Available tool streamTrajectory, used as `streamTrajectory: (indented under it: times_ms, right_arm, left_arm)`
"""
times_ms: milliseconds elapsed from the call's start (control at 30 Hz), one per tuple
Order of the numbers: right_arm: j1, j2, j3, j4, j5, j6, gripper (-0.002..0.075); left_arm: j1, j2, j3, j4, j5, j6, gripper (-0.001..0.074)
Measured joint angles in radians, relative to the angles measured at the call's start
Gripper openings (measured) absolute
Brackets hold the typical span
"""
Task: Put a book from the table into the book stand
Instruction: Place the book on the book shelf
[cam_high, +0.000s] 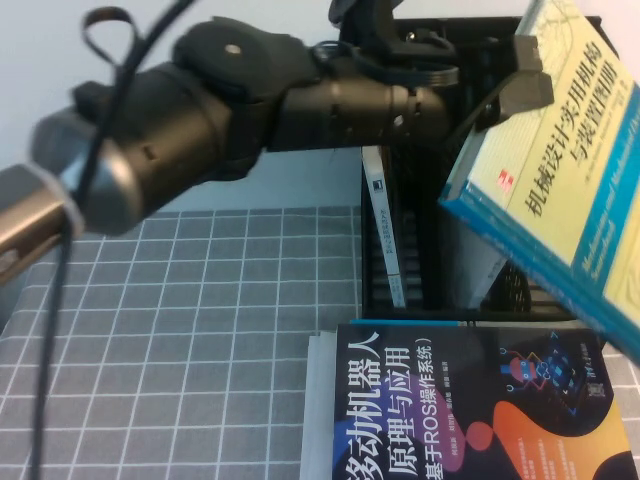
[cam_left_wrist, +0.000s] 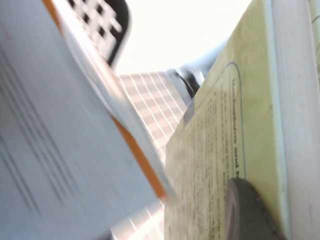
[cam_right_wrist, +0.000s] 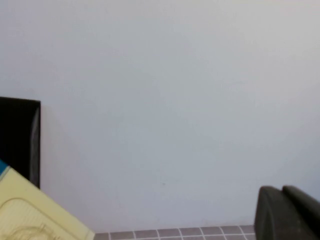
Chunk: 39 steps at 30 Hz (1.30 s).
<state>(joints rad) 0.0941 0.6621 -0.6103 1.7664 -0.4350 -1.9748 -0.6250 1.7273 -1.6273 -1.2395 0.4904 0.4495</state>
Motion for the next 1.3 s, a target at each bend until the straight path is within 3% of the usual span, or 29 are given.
streamTrajectory:
  times_ms: [200, 733, 1300]
  right_arm:
    - [0.000, 0.000, 0.000, 0.000, 0.055, 0.013, -0.0003]
    - [0.000, 0.000, 0.096, 0.000, 0.210, 0.045, -0.0003]
    - [0.000, 0.000, 0.112, 0.000, 0.258, 0.088, -0.0003]
  left_arm:
    - [0.000, 0.087, -0.098, 0.116, -0.059, -0.119, 0.0195]
    - [-0.003, 0.087, -0.316, 0.823, 0.093, -0.718, 0.0193]
    - [-0.003, 0.162, -0.336, 0.925, -0.114, -0.887, 0.0193]
